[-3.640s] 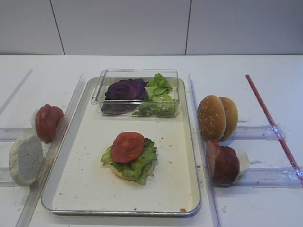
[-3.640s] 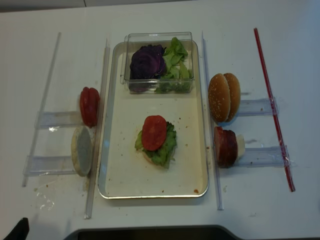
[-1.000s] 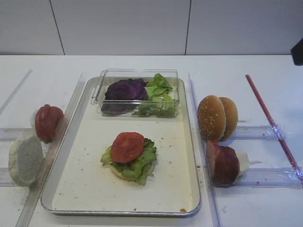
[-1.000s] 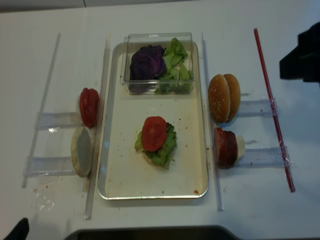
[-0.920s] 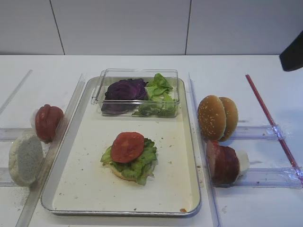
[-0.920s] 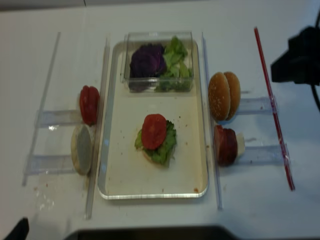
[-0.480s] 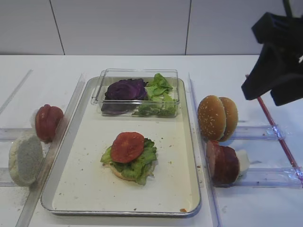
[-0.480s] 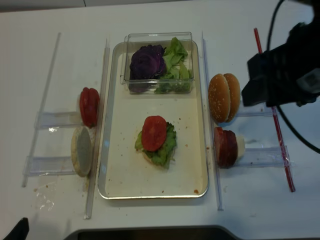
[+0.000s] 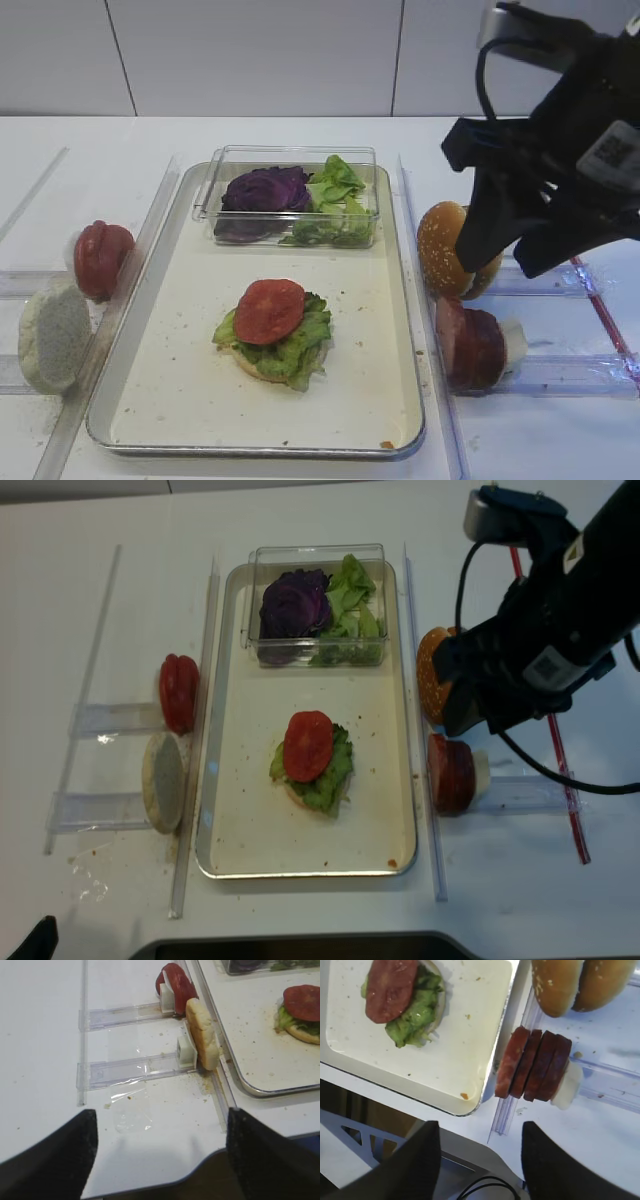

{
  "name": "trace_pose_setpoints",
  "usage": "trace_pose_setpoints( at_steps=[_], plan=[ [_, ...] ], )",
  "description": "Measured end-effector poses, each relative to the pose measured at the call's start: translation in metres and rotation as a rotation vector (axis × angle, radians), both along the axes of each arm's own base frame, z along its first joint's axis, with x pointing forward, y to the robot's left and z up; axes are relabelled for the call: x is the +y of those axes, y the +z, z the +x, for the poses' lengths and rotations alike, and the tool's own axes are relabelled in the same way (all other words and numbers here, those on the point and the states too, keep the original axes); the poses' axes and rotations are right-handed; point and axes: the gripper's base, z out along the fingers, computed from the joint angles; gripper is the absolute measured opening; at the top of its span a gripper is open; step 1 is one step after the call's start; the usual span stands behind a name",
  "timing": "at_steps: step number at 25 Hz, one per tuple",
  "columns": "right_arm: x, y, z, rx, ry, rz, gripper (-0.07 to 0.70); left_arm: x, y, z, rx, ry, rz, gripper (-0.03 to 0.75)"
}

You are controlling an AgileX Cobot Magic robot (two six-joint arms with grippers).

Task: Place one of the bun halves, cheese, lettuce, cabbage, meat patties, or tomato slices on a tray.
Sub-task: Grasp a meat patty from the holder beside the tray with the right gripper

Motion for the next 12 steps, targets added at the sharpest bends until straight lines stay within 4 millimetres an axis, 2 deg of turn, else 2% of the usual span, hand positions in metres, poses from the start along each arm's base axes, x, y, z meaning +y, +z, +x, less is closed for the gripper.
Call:
trace_pose_setpoints(
  at_steps=[7, 12],
  plan=[
    [0.006, -0.022, 0.015, 0.069, -0.003, -0.028, 0.392, 0.0, 0.0, 0.0, 0.0, 0.0, 0.0, 0.492],
    [0.015, -0.031, 0.017, 0.104, 0.014, -0.033, 0.392, 0.0, 0.0, 0.0, 0.0, 0.0, 0.0, 0.492]
  ],
)
